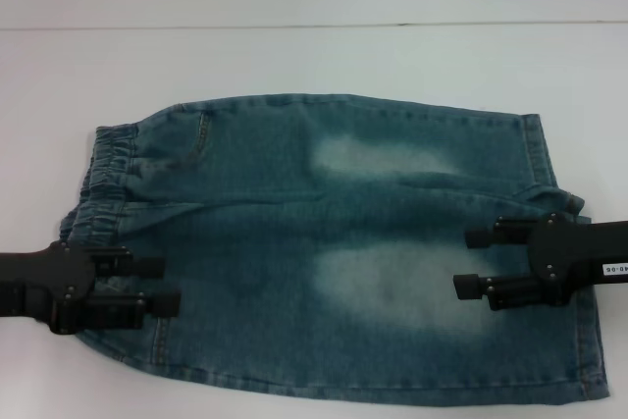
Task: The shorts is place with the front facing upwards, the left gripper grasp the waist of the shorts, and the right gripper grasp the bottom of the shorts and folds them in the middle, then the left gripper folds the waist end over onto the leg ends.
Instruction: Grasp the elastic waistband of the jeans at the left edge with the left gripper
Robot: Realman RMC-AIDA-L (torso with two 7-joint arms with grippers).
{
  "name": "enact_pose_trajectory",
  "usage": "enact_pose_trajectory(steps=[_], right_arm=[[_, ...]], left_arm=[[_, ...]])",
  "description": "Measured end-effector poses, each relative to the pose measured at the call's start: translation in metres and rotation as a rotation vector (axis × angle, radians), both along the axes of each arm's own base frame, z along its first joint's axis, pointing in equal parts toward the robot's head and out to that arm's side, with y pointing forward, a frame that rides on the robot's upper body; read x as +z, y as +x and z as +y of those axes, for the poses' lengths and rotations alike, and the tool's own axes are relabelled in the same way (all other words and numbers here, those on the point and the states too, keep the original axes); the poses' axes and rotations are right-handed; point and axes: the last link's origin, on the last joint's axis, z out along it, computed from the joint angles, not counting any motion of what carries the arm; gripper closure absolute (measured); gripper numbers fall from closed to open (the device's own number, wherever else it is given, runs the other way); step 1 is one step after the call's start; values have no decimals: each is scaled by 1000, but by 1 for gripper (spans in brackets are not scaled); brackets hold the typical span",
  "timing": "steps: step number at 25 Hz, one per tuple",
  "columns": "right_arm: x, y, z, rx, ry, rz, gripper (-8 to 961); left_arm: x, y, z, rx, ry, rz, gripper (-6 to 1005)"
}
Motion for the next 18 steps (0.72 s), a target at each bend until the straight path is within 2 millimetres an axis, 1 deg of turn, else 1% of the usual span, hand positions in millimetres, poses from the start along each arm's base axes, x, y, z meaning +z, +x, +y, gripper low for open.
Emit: enact_pose_trajectory(steps=[11, 15, 18], right_arm=[[2, -1, 2, -1, 0, -2, 71], [3, -1, 3, 0, 3, -6, 71], [5, 0, 4, -1, 7, -8, 71]], left_arm=[[0, -2, 2, 11, -6, 22, 303], [14, -9, 4, 63, -4, 78, 310], [33, -21, 4, 104, 33, 118, 315]])
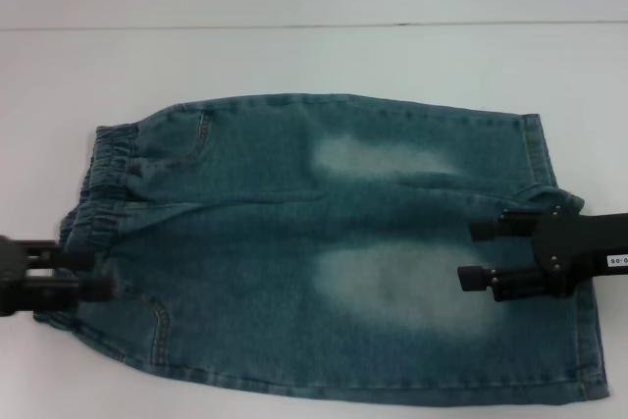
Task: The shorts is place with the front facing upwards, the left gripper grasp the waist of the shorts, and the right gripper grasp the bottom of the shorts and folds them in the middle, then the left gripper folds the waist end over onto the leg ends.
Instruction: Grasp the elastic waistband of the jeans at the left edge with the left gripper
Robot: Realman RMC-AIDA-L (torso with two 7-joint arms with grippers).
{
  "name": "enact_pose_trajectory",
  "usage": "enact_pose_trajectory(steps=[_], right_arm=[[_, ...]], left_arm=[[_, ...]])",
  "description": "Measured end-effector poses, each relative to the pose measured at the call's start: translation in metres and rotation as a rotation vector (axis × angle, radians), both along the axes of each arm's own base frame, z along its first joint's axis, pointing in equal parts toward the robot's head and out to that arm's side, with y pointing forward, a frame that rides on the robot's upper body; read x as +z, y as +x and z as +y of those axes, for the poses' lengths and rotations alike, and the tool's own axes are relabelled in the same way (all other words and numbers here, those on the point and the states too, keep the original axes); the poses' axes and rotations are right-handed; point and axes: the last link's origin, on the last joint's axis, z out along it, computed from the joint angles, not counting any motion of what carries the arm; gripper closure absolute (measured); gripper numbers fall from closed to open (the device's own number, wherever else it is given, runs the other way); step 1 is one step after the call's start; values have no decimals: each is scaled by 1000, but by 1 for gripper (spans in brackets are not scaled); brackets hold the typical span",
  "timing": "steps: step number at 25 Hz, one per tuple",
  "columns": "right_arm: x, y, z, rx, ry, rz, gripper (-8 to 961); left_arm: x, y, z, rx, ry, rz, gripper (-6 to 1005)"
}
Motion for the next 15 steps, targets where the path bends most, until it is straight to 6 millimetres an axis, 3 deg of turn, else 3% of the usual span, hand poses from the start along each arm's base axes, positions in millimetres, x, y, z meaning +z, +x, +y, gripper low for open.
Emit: enact_pose_trajectory(steps=[5, 15], right_arm=[[1, 0, 1, -1, 4, 3, 71], [-1, -4, 3, 2, -2, 14, 71]], left_arm=[[16, -28, 0, 99, 56, 122, 324], [0, -45, 8, 177, 39, 295, 342]])
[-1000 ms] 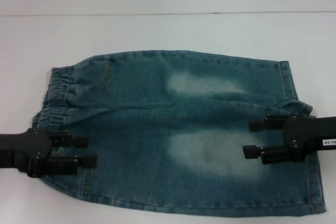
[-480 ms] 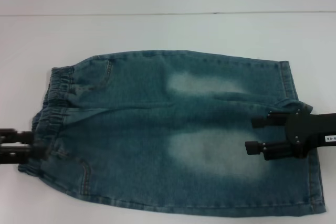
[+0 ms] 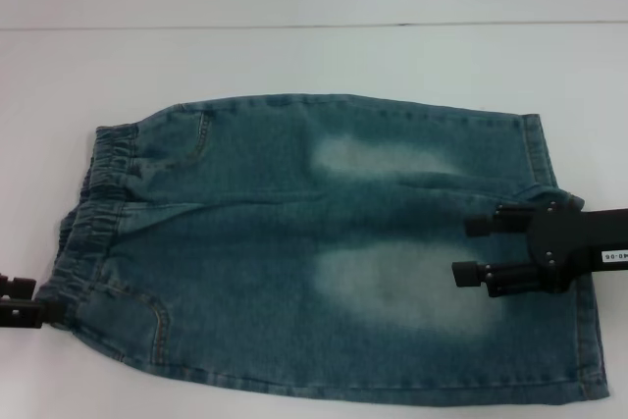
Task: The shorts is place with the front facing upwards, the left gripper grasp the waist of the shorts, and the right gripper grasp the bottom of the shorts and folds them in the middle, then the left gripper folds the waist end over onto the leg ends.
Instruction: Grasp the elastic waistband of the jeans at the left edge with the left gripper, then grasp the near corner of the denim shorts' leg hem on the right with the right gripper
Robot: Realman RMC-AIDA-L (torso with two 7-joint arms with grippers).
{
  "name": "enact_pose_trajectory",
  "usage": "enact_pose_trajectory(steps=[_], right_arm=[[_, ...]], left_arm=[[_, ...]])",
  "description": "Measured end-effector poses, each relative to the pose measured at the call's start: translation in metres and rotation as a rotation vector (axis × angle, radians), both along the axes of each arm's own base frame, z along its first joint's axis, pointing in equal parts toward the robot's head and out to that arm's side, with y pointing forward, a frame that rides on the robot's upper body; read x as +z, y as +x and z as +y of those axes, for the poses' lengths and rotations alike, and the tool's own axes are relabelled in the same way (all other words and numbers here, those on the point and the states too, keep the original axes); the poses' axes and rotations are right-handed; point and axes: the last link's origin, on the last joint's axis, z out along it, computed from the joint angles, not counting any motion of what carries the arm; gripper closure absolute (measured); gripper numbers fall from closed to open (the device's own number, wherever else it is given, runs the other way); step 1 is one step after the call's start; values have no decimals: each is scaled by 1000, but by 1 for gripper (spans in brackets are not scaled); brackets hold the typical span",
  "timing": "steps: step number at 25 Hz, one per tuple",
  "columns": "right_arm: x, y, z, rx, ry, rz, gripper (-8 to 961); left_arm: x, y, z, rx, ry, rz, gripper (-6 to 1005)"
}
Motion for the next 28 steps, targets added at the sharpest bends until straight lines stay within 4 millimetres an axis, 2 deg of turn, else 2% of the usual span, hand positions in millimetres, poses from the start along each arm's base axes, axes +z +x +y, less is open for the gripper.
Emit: enact_pose_trajectory(steps=[8, 19, 24, 28], right_arm=[[-3, -4, 3, 14, -1, 7, 71], [-7, -2, 5, -2, 7, 2, 71], [-7, -1, 4, -7, 11, 1, 72], [-6, 0, 4, -15, 11, 3, 72]], left_arm=[[-11, -4, 4, 18, -16, 67, 356], [-19, 5, 7, -1, -49, 46, 376], [-22, 9, 10, -9, -56, 40, 654], [-24, 10, 11, -14, -58, 36, 729]])
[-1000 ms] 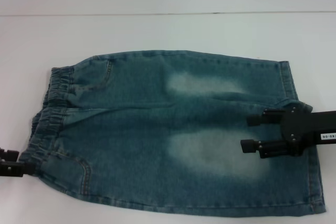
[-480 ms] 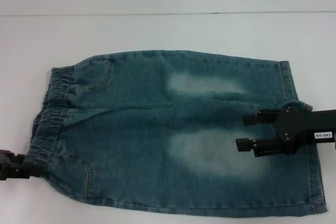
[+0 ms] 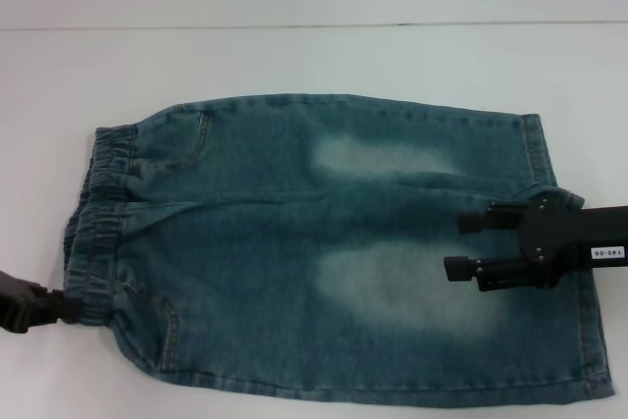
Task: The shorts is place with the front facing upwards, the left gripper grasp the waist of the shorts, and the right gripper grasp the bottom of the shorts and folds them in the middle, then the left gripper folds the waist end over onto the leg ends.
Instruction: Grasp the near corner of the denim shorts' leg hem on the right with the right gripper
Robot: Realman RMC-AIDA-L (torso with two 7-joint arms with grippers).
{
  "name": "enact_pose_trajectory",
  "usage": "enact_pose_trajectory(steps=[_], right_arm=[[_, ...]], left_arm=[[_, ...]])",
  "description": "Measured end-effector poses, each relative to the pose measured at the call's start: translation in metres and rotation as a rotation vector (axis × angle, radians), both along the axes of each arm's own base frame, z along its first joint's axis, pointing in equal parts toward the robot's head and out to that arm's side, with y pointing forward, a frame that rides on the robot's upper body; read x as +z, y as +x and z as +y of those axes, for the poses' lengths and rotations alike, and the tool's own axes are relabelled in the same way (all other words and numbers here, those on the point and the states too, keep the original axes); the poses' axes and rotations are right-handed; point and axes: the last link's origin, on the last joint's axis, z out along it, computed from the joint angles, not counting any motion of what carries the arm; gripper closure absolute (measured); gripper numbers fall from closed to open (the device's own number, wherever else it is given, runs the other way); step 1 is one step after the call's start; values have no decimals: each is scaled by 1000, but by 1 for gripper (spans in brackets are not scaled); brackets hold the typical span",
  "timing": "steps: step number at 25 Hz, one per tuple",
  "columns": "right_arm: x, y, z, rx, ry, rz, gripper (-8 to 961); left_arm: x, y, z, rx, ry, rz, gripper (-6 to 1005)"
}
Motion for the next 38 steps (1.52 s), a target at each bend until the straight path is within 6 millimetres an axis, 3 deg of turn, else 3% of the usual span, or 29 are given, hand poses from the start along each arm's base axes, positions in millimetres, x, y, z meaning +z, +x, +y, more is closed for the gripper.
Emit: enact_pose_trajectory(steps=[5, 10, 15, 18, 24, 38], right_arm=[[11, -1, 4, -68, -8, 23, 72], [48, -4, 13, -174, -100, -22, 72], [79, -3, 6, -182, -184, -211, 72], [86, 5, 4, -218, -207, -338, 72], [81, 18, -4, -265, -319, -504, 72], [58, 23, -14, -264, -491, -596, 72]], left_arm=[[-1, 3, 1, -6, 1, -13, 823], [0, 13, 8, 0, 11, -54, 979], [0, 20, 15, 8, 30, -83, 978], [0, 22, 19, 20, 60, -103, 977], [5, 23, 27, 34, 128, -146, 976], [7, 22, 31, 35, 155, -145, 973]])
